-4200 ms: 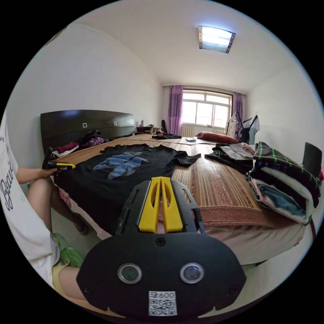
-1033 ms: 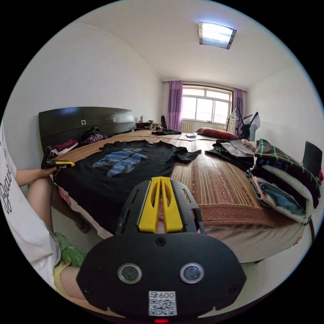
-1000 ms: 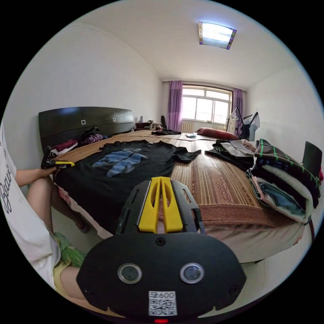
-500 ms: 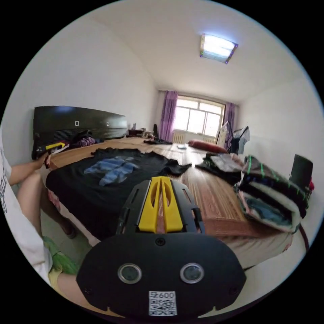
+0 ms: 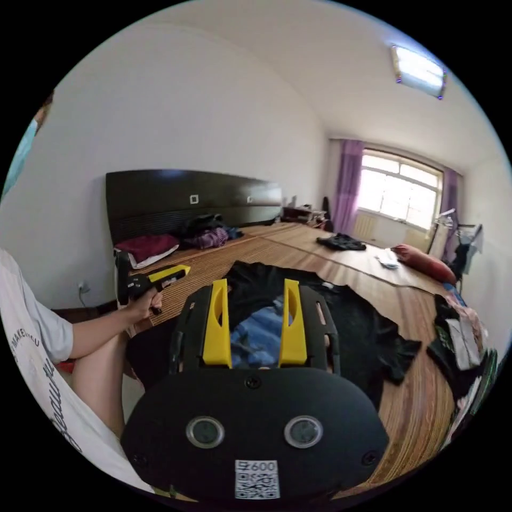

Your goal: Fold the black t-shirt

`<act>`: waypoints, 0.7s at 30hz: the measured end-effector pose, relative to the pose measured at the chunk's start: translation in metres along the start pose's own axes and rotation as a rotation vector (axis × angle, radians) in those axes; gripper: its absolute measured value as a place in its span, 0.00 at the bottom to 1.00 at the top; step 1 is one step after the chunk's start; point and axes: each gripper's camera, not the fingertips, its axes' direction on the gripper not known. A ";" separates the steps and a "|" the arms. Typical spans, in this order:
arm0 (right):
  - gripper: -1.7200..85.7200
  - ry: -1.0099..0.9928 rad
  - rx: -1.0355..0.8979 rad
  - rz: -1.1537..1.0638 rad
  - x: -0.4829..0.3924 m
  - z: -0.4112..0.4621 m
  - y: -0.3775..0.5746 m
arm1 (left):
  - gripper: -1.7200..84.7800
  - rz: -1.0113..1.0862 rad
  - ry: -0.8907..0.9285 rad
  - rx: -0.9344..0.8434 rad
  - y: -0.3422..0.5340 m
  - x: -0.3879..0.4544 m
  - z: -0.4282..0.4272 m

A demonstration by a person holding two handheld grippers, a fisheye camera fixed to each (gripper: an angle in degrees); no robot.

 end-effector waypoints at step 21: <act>0.02 -0.031 -0.757 0.032 -0.064 0.677 -0.136 | 0.03 -0.166 0.175 -0.224 0.104 -0.010 -0.236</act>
